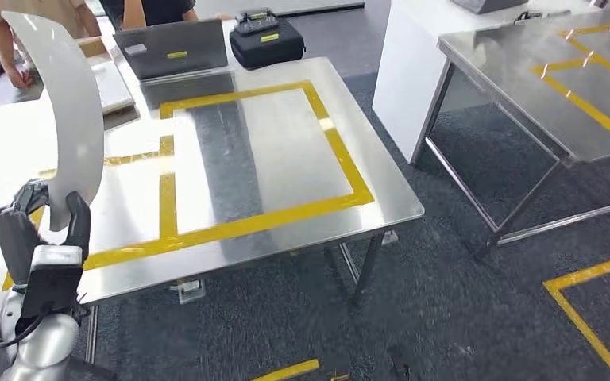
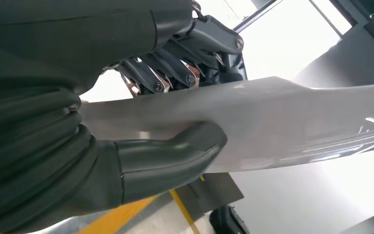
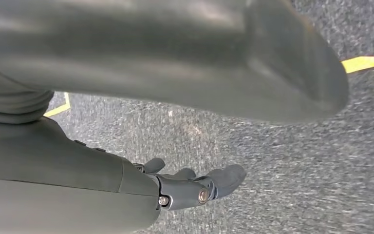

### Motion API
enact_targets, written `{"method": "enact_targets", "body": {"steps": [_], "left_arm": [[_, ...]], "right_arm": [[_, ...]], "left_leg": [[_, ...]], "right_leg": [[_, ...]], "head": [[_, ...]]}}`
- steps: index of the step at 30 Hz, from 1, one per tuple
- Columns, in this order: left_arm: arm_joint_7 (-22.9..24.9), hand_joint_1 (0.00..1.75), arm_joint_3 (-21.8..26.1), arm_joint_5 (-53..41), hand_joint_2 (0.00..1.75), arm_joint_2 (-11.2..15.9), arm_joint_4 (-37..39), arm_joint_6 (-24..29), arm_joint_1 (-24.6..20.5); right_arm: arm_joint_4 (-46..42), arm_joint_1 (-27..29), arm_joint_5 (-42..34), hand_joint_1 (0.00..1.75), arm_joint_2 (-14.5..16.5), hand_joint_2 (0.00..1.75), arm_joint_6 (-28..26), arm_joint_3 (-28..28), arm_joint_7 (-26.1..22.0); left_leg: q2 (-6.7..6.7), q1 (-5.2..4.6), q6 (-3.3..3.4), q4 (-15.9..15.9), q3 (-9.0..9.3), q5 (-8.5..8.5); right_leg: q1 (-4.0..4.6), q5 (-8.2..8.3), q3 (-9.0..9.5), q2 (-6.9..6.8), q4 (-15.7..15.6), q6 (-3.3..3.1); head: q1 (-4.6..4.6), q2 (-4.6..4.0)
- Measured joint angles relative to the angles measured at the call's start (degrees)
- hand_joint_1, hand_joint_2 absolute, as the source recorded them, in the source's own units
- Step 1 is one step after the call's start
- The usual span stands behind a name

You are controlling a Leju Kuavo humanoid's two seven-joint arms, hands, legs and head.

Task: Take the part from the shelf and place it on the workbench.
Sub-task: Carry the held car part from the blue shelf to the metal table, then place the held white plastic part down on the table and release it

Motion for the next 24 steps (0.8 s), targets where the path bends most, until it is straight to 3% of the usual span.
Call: {"method": "enact_targets", "body": {"steps": [4,5,7,8,9,10,11,13,14,15,18,24], "left_arm": [[1.04,1.75,-0.16,-0.34,1.75,-0.11,0.36,0.25,-0.24],[1.08,1.75,-0.17,-0.38,1.75,-0.15,0.37,0.25,-0.30],[1.10,1.75,-0.22,-0.44,1.75,-0.19,0.54,0.25,-0.33],[1.15,1.75,-0.24,-0.47,1.75,-0.20,0.67,0.25,-0.31],[1.33,1.75,-0.25,-0.55,1.75,-0.20,0.86,0.25,-0.30],[1.76,1.75,-0.25,-0.71,1.75,-0.20,1.18,0.26,-0.37],[2.47,1.75,-0.25,-1.06,1.75,-0.20,1.70,0.40,-0.61],[4.50,1.75,-0.22,-2.30,1.75,-0.19,4.09,1.21,-2.01],[5.69,1.75,-0.11,-3.09,1.75,-0.12,6.49,1.83,-3.32],[7.13,1.75,0.11,-3.99,1.75,0.02,9.77,2.44,-4.98],[13.93,1.75,1.08,-7.53,1.75,1.60,22.78,3.33,-10.58],[27.39,1.75,1.07,-17.07,1.75,8.18,41.12,1.25,-16.35]], "right_arm": [[0.00,-0.16,0.00,0.00,0.03,0.00,0.03,-0.07,-0.04],[0.00,-0.20,0.00,0.00,0.05,0.00,0.03,-0.07,-0.05],[0.00,-0.23,0.00,0.00,0.08,0.00,0.03,-0.08,-0.06],[0.00,-0.21,-0.01,0.00,0.08,0.00,0.03,-0.08,-0.05],[0.00,-0.14,-0.01,0.00,0.08,0.00,0.02,-0.09,-0.04],[0.00,-0.07,-0.01,0.00,0.08,0.00,0.02,-0.09,-0.04],[0.00,-0.03,-0.01,0.00,0.09,0.00,0.03,-0.10,-0.07],[0.00,-0.01,0.02,0.00,0.08,0.00,0.04,-0.14,-0.11],[0.00,-0.08,0.07,0.00,0.08,0.00,0.04,-0.16,-0.14],[0.00,-0.14,0.17,0.00,0.09,0.00,0.06,-0.18,-0.16],[0.00,-0.23,0.85,0.00,0.22,0.00,0.27,-0.21,-0.21],[0.00,0.24,1.67,0.00,0.18,0.00,1.17,-0.21,-0.29]], "left_leg": [[-0.44,-0.08,1.88,0.06,0.59,-0.44],[-0.46,-0.04,2.28,-0.03,0.87,-0.70],[-0.46,-0.26,2.85,-0.04,1.41,-1.39],[-0.47,-0.38,2.99,-0.04,1.73,-1.71],[-0.52,-0.52,3.07,-0.03,2.16,-2.08],[-0.60,-0.65,3.09,-0.03,2.73,-2.49],[-0.69,-0.76,3.04,-0.04,3.38,-2.93],[-0.86,-0.99,2.78,-0.05,4.44,-3.90],[-0.97,-1.09,2.57,-0.06,4.66,-4.20],[-1.05,-1.21,2.42,-0.03,4.68,-4.40],[-0.90,-1.33,2.36,-0.44,4.89,-4.43],[-0.20,-1.35,1.66,-1.73,6.01,-4.32]], "right_leg": [[-0.21,-1.38,-0.19,-0.43,1.11,1.26],[-0.20,-2.37,-1.59,-0.63,3.61,1.41],[-0.01,-4.86,-6.77,-0.84,11.78,1.49],[0.11,-5.59,-9.38,-0.84,15.41,1.45],[0.24,-5.20,-11.35,-0.84,17.41,1.30],[0.41,-3.29,-12.08,-0.84,16.70,1.00],[0.62,-0.42,-11.62,-0.83,13.70,0.56],[1.22,5.01,-9.32,-0.86,5.40,-0.57],[1.46,6.12,-8.31,-0.91,2.62,-0.88],[1.55,6.43,-7.76,-0.92,1.13,-0.89],[1.49,6.32,-7.41,-0.63,0.46,-0.39],[1.52,5.97,-7.35,0.08,0.47,-1.15]], "head": [[0.25,-0.01],[0.36,-0.01],[0.53,-0.01],[0.58,-0.01],[0.60,-0.01],[0.62,-0.01],[0.64,-0.01],[0.64,-0.01],[0.62,-0.01],[0.60,-0.01],[0.65,-0.01],[0.63,0.00]]}}
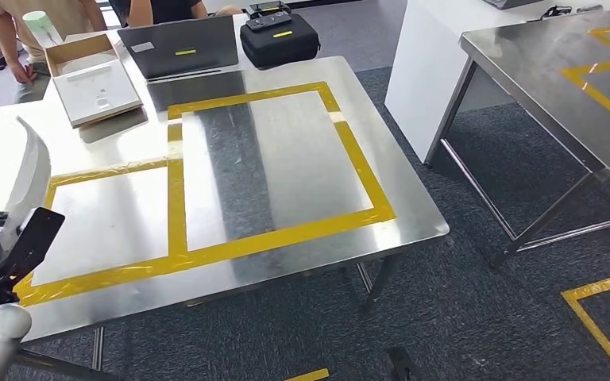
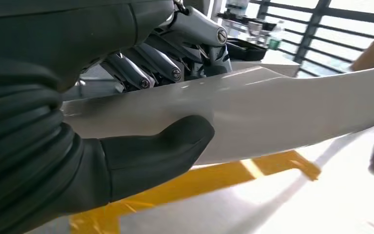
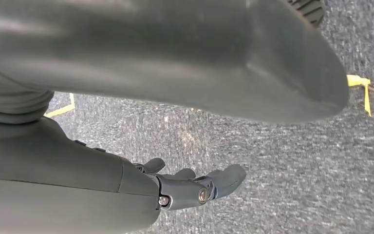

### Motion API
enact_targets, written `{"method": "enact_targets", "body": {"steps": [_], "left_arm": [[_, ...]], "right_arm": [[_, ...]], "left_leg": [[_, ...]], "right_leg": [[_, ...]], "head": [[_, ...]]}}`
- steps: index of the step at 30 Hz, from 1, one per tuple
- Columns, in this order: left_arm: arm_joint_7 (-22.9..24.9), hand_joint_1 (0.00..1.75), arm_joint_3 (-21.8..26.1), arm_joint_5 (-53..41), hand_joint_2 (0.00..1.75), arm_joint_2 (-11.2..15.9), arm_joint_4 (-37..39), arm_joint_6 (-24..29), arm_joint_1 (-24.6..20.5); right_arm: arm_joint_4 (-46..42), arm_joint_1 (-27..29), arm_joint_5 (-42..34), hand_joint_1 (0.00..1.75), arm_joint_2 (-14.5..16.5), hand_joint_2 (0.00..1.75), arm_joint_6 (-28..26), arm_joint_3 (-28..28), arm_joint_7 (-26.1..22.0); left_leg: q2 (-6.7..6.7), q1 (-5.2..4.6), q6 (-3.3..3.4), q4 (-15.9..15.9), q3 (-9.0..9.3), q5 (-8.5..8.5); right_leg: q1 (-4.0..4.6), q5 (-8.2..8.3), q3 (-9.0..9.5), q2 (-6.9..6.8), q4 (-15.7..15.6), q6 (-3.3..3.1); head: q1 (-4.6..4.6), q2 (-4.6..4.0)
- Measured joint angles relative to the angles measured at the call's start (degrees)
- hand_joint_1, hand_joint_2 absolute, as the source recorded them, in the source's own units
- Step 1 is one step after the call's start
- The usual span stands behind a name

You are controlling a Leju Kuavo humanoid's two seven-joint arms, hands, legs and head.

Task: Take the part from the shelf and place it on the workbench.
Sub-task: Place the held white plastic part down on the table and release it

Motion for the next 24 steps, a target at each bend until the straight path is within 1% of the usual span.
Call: {"method": "enact_targets", "body": {"steps": [3,5,12,15,19,22,24], "left_arm": [[4.00,1.75,-0.67,-2.97,1.75,2.11,4.25,-1.77,-0.74],[5.26,1.75,-0.90,-3.54,1.75,2.92,6.07,-2.34,-0.82],[5.17,1.75,-1.61,-4.91,1.75,3.46,8.63,-1.67,-0.86],[4.17,1.75,-1.91,-5.75,1.75,3.47,9.18,-1.29,-0.96],[1.12,1.75,-3.27,-8.75,1.75,3.37,9.74,0.55,-1.52],[-1.37,1.75,-4.87,-11.21,1.75,2.47,9.84,2.07,-1.67],[-1.90,1.75,-5.72,-12.23,1.75,1.65,9.87,2.50,-1.67]], "right_arm": [[0.00,-0.01,0.28,0.00,-0.20,0.00,0.42,0.00,-0.57],[0.00,-0.03,0.38,0.00,-0.35,0.00,0.71,0.00,-0.85],[0.00,-0.08,0.48,0.00,-0.60,0.00,0.90,0.00,-0.73],[0.00,-0.10,0.51,0.00,-0.61,0.00,0.90,0.00,-0.73],[0.00,-0.13,0.84,0.00,-0.67,0.00,0.90,0.00,-0.84],[0.00,-0.13,1.10,0.00,-0.72,0.00,0.90,0.00,-0.90],[0.00,-0.15,1.25,0.00,-0.78,0.00,0.91,0.00,-0.93]], "left_leg": [[-0.09,0.01,-0.29,-0.27,0.11,0.09],[-0.15,0.03,-0.43,-0.35,0.11,0.12],[-0.17,0.03,-0.61,-0.36,0.14,0.10],[-0.18,0.01,-0.61,-0.35,0.16,0.10],[-0.20,-0.04,-0.61,-0.33,0.19,0.10],[-0.21,-0.09,-0.61,-0.32,0.22,0.09],[-0.25,-0.10,-0.61,-0.32,0.22,0.09]], "right_leg": [[0.03,-0.13,0.02,-0.12,0.02,-0.21],[0.05,-0.16,0.02,-0.18,0.03,-0.26],[0.01,-0.13,0.10,-0.19,0.01,-0.33],[-0.02,-0.12,0.14,-0.21,-0.02,-0.33],[-0.04,-0.12,0.19,-0.22,-0.04,-0.33],[-0.07,-0.12,0.22,-0.23,-0.05,-0.33],[-0.08,-0.12,0.24,-0.26,-0.06,-0.33]], "head": [[0.01,-0.01],[0.01,-0.01],[0.02,-0.01],[0.02,-0.01],[0.02,-0.01],[0.02,-0.01],[0.02,-0.01]]}}
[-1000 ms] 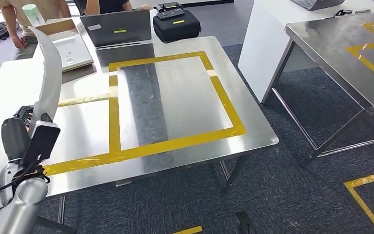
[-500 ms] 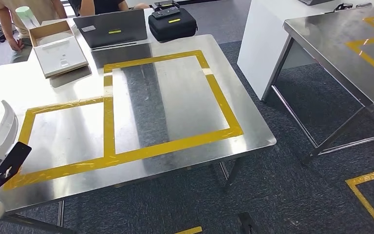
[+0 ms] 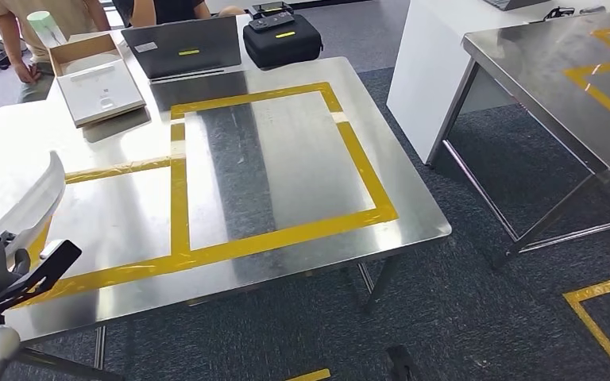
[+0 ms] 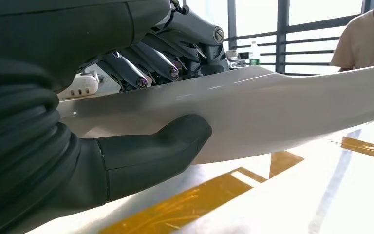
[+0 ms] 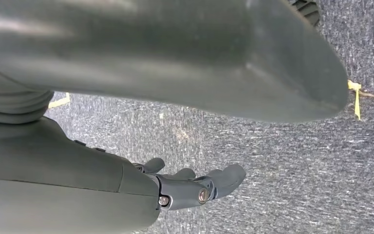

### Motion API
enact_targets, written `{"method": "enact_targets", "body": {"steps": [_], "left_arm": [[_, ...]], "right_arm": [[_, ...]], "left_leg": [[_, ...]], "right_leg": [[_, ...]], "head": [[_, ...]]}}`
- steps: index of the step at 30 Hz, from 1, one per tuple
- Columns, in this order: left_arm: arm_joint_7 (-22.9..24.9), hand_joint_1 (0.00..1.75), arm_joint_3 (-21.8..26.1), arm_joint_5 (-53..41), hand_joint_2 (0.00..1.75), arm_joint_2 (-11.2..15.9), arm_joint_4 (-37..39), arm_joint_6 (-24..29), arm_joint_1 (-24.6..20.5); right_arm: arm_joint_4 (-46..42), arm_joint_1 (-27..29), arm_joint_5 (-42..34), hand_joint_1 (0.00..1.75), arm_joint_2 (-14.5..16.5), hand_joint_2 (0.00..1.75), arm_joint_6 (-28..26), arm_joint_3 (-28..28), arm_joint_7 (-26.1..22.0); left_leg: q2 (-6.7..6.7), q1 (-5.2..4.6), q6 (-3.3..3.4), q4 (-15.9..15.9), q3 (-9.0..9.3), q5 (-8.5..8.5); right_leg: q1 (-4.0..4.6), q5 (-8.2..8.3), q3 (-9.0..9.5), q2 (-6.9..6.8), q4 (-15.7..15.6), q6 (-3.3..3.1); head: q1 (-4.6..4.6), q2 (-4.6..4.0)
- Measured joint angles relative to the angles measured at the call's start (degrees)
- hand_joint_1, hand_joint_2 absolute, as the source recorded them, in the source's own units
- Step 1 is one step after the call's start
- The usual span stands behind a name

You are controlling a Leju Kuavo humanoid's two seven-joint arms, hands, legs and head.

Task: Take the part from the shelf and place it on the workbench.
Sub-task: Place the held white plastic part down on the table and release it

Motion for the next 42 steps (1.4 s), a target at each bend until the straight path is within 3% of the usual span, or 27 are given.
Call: {"method": "enact_targets", "body": {"steps": [14,18,22,26,34,39,42], "left_arm": [[-2.77,1.75,-3.70,-3.12,1.75,-6.73,-0.01,-0.05,-1.20],[-3.00,0.00,-4.18,-3.41,1.75,-7.72,0.01,-0.01,-1.23],[-1.40,0.00,-4.24,-3.52,0.00,-8.36,0.08,-0.42,-1.54],[-0.57,0.00,-4.13,-1.79,0.00,-8.93,0.03,0.05,-2.43],[-5.21,0.00,-1.93,0.99,0.00,-9.26,-0.91,4.04,-6.35],[-10.60,0.00,1.07,1.66,0.00,-9.32,-3.61,6.58,-9.09],[-18.64,0.00,7.03,-0.29,0.00,-9.72,-8.68,6.81,-9.52]], "right_arm": [[0.00,-0.05,-0.31,0.00,-0.03,0.00,-1.16,0.00,0.26],[0.00,-0.01,-0.58,0.00,-0.03,0.00,-1.16,-0.01,0.22],[0.00,0.01,-0.87,0.00,-0.01,0.00,-1.14,-0.13,-0.09],[0.00,0.04,-0.94,0.00,0.03,0.00,-1.14,-0.24,-0.61],[0.00,0.02,-0.86,0.00,0.15,0.00,-1.30,-0.32,-0.70],[0.00,-0.05,-0.86,0.00,0.25,0.00,-1.48,-0.38,-0.68],[0.00,-0.06,-0.75,0.00,0.46,0.00,-1.49,-0.52,-0.63]], "left_leg": [[-0.05,-0.01,0.00,0.01,0.05,-0.02],[-0.04,-0.01,0.00,0.01,0.06,-0.02],[-0.05,-0.01,0.00,0.00,0.07,-0.02],[-0.05,-0.01,-0.01,0.01,0.07,-0.01],[-0.05,-0.01,-0.01,0.01,0.10,-0.01],[-0.06,-0.06,0.09,0.13,0.07,-0.05],[-0.05,-0.23,0.52,0.50,-0.04,-0.16]], "right_leg": [[-0.02,0.01,0.06,-0.02,-0.02,0.01],[-0.02,0.01,0.06,0.00,-0.02,0.01],[-0.01,0.01,0.06,-0.02,-0.02,0.01],[-0.01,0.01,0.07,-0.03,-0.01,0.01],[-0.03,0.03,0.11,-0.03,-0.01,0.02],[-0.11,0.08,0.11,-0.04,-0.05,0.09],[-0.31,0.25,0.08,-0.03,-0.09,0.36]], "head": [[0.00,0.01],[0.01,0.00],[0.00,0.00],[0.00,0.01],[0.01,0.00],[0.00,0.00],[-0.02,0.00]]}}
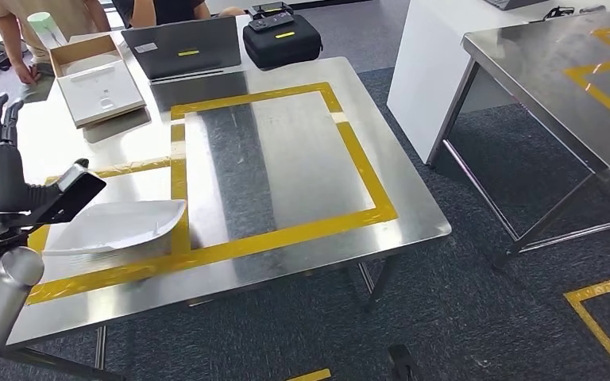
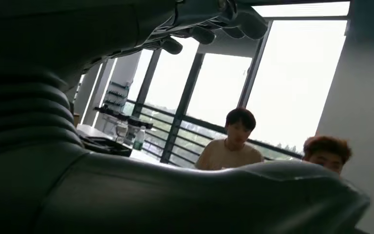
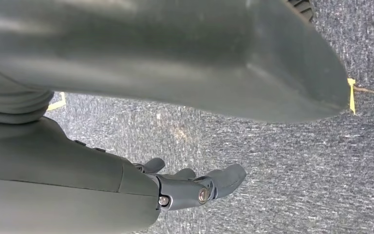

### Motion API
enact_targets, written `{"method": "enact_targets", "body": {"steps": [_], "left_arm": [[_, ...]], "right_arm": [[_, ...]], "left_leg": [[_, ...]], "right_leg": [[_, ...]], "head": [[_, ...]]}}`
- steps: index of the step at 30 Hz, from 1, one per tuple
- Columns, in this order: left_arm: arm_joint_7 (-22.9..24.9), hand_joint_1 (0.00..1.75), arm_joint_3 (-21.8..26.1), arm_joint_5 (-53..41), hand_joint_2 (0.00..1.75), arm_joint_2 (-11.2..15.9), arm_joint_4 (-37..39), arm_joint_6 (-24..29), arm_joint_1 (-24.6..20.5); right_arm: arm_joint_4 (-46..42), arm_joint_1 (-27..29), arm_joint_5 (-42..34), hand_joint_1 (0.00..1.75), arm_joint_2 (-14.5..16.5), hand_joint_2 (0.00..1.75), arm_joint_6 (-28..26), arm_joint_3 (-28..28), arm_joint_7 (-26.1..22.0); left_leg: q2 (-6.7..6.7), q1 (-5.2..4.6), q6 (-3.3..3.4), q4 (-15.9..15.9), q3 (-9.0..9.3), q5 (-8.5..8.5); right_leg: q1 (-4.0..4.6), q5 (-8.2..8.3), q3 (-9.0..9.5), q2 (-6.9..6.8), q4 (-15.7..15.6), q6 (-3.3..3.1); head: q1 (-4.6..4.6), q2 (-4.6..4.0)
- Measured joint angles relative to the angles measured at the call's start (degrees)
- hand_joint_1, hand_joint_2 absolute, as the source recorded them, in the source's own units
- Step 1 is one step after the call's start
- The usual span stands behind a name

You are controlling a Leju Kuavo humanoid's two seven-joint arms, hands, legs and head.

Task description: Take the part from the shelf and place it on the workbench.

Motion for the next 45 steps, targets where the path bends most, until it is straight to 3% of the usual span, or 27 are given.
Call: {"method": "enact_targets", "body": {"steps": [3,5,8,9,10,11,13,14,15,19,21,23,24,25,26,27,29,31,34,35,37,39,40,41,42,43,45], "left_arm": [[-8.05,0.00,7.35,-0.65,0.00,-1.27,-6.38,0.01,0.26],[-10.95,0.00,10.59,-0.17,0.00,-2.32,-10.55,0.02,1.04],[-13.20,0.00,13.03,0.05,0.00,-3.27,-15.83,0.03,4.02],[-13.58,0.00,13.35,-0.31,0.00,-3.46,-17.44,0.03,5.55],[-13.92,0.00,13.53,-0.80,0.00,-3.65,-19.03,0.03,7.11],[-14.20,0.00,13.62,-1.42,0.00,-3.81,-20.55,0.03,8.55],[-14.64,0.00,13.65,-2.77,0.00,-4.18,-23.59,0.03,11.18],[-14.85,0.00,13.65,-3.63,0.00,-4.36,-25.30,0.03,12.50],[-15.20,0.00,13.65,-4.61,0.00,-4.58,-27.17,0.03,13.91],[-17.17,0.00,13.83,-8.04,0.00,-5.15,-33.92,0.03,19.57],[-17.77,0.00,14.19,-8.89,0.00,-5.24,-36.71,0.03,21.73],[-17.99,0.00,14.51,-8.76,0.00,-5.24,-39.10,0.03,23.45],[-18.03,0.00,14.60,-8.44,0.00,-5.20,-40.24,0.03,24.37],[-18.05,0.00,14.64,-8.04,0.00,-5.10,-41.35,0.03,25.32],[-18.06,0.00,14.65,-7.69,0.00,-5.01,-42.35,0.03,26.11],[-18.06,0.00,14.65,-7.45,0.00,-4.93,-43.27,0.03,26.64],[-18.06,0.00,14.65,-7.27,0.00,-4.85,-44.93,0.03,27.06],[-18.07,0.00,14.65,-7.24,0.00,-4.78,-46.25,0.03,27.22],[-18.09,0.00,14.65,-7.24,0.00,-4.66,-47.44,0.03,27.55],[-18.10,0.00,14.65,-7.24,0.00,-4.64,-47.72,0.02,27.64],[-18.11,0.00,14.65,-7.44,0.00,-4.64,-48.16,-0.01,27.89],[-18.12,0.00,14.65,-7.82,0.00,-4.64,-48.56,-0.02,28.56],[-18.13,0.00,14.65,-8.00,0.00,-4.63,-48.74,-0.02,29.05],[-18.14,0.00,14.65,-8.13,0.00,-4.62,-48.90,-0.02,29.55],[-18.15,0.00,14.65,-8.23,0.00,-4.61,-49.06,-0.02,30.01],[-18.16,0.00,14.65,-8.28,0.00,-4.59,-49.27,-0.02,30.42],[-18.18,0.00,14.66,-8.34,0.00,-4.52,-49.88,-0.02,31.03]], "right_arm": [[0.00,-0.03,0.31,0.00,0.10,0.00,0.10,-0.17,0.04],[0.00,-0.11,0.43,0.00,0.09,0.00,0.17,-0.19,0.07],[0.00,-0.19,0.48,0.00,0.12,0.00,0.17,-0.21,0.36],[0.00,-0.18,0.48,0.00,0.11,0.00,0.14,-0.22,0.52],[0.00,-0.16,0.48,0.00,0.10,0.00,0.09,-0.23,0.67],[0.00,-0.16,0.48,0.00,0.09,0.00,0.04,-0.24,0.76],[0.01,-0.27,0.39,0.00,0.14,0.00,-0.08,-0.29,0.80],[0.01,-0.31,0.32,0.00,0.27,0.00,-0.13,-0.36,0.79],[0.01,-0.31,0.21,0.00,0.37,0.00,-0.21,-0.46,0.77],[-0.02,-0.27,0.12,0.00,0.43,0.00,-0.38,-0.74,0.70],[-0.02,-0.23,0.27,0.00,0.43,0.00,-0.39,-0.76,0.70],[-0.02,-0.18,0.42,0.00,0.43,0.00,-0.38,-0.77,0.68],[-0.02,-0.12,0.48,0.00,0.43,0.00,-0.36,-0.77,0.63],[-0.02,-0.03,0.52,0.00,0.42,0.00,-0.32,-0.77,0.59],[-0.02,0.06,0.57,0.00,0.42,0.00,-0.28,-0.77,0.53],[-0.02,0.12,0.65,0.00,0.41,0.00,-0.23,-0.77,0.45],[-0.02,0.10,0.82,0.00,0.49,0.00,-0.11,-0.77,0.22],[-0.01,0.06,0.97,0.00,0.54,0.00,0.02,-0.77,-0.08],[0.02,0.08,1.08,0.00,0.51,0.00,0.08,-0.77,-0.29],[0.02,0.08,1.10,0.00,0.53,0.00,0.08,-0.77,-0.28],[0.02,0.06,1.13,0.00,0.54,0.00,0.09,-0.77,-0.22],[0.02,0.03,1.20,0.00,0.43,0.00,0.10,-0.77,-0.13],[0.02,0.02,1.24,0.00,0.34,0.00,0.10,-0.78,-0.06],[0.02,0.03,1.26,0.00,0.23,0.00,0.10,-0.78,0.01],[0.02,0.04,1.28,0.00,0.16,0.00,0.10,-0.79,0.07],[0.02,0.04,1.28,0.00,0.11,0.00,0.10,-0.79,0.11],[0.02,-0.01,1.29,0.00,0.08,0.00,0.11,-0.79,0.11]], "left_leg": [[0.13,0.14,0.48,-0.77,0.28,0.77],[0.41,0.68,0.92,-2.24,0.86,1.77],[0.83,1.11,1.14,-2.78,0.76,2.39],[0.89,1.24,1.06,-2.64,0.58,2.43],[0.91,1.47,0.87,-2.42,0.36,2.44],[0.89,1.81,0.56,-2.07,0.09,2.38],[0.81,2.53,-0.54,-0.85,-0.71,1.98],[0.72,2.67,-1.16,-0.16,-1.29,1.72],[0.62,2.58,-1.72,0.50,-1.72,1.48],[0.29,2.37,-3.02,1.58,-2.52,1.00],[0.31,2.44,-3.16,5.14,-4.06,-1.99],[0.30,2.15,-2.90,12.24,-6.71,-6.44],[0.29,1.93,-2.66,15.38,-7.70,-7.89],[0.28,1.67,-2.25,16.79,-7.82,-8.25],[0.26,1.33,-1.65,16.18,-7.00,-7.63],[0.24,0.91,-0.84,13.48,-5.12,-6.25],[0.32,-0.08,0.91,5.90,-0.47,-4.16],[0.51,-0.79,1.53,1.81,1.60,-3.23],[0.60,-0.91,1.71,0.49,1.03,-1.43],[0.64,-0.71,1.98,-0.06,0.74,-0.55],[0.74,-0.26,2.33,-0.80,-0.30,1.27],[0.76,-0.16,2.44,-0.81,-1.93,2.67],[0.82,-0.12,2.35,-0.71,-2.81,3.27],[0.87,-0.05,2.20,-0.55,-3.67,3.83],[0.92,0.06,2.01,-0.33,-4.51,4.31],[0.95,0.20,1.75,0.00,-5.30,4.72],[0.98,0.30,1.09,0.70,-6.60,5.36]], "right_leg": [[-0.06,0.36,0.23,0.05,-0.40,0.50],[0.12,-1.09,-0.31,0.01,1.01,0.96],[-0.32,-6.24,-4.35,-0.17,10.70,1.93],[-0.67,-7.04,-5.39,-0.23,13.45,2.31],[-1.03,-6.84,-5.56,-0.32,14.38,2.75],[-1.39,-5.63,-4.60,-0.46,12.93,3.23],[-2.13,-2.99,-0.68,-0.75,5.88,4.49],[-2.27,-2.10,0.64,-0.62,3.44,4.64],[-2.42,-2.11,1.34,-0.47,2.00,4.40],[-2.35,-2.60,0.30,-0.13,2.74,1.52],[-2.09,-2.03,-0.34,-0.23,2.65,0.52],[-1.58,-1.41,-1.18,-0.29,2.64,-0.21],[-1.25,-1.08,-1.62,-0.30,2.64,-0.47],[-0.88,-0.73,-2.05,-0.30,2.64,-0.68],[-0.51,-0.35,-2.47,-0.30,2.64,-0.83],[-0.13,0.06,-2.89,-0.29,2.64,-0.93],[0.32,0.94,-3.55,-0.34,2.54,-0.94],[0.21,1.86,-3.70,-0.51,2.19,-0.47],[0.00,3.19,-3.60,-0.68,1.09,0.66],[0.05,2.43,-3.83,-0.66,1.34,0.94],[-0.01,-2.27,-5.03,-0.66,5.02,1.42],[-0.15,-7.48,-6.55,-0.69,11.98,1.98],[-0.25,-8.26,-6.76,-0.70,14.79,2.23],[-0.33,-7.77,-6.24,-0.70,16.10,2.45],[-0.42,-6.40,-4.68,-0.71,15.27,2.64],[-0.55,-4.94,-2.07,-0.74,12.39,2.80],[-0.52,-4.73,3.60,-0.68,4.58,2.64]], "head": [[-0.01,0.00],[0.16,0.00],[0.51,0.00],[0.53,0.00],[0.54,0.00],[0.54,0.00],[0.65,0.00],[0.89,0.00],[1.06,0.00],[0.92,0.00],[0.81,0.00],[0.77,0.00],[0.76,0.00],[0.75,0.00],[0.76,0.00],[0.76,0.00],[0.92,0.00],[1.10,0.00],[1.16,0.00],[1.20,0.00],[1.39,0.00],[1.58,0.00],[1.66,0.00],[1.75,0.00],[1.92,0.00],[2.20,0.00],[3.15,0.01]]}}
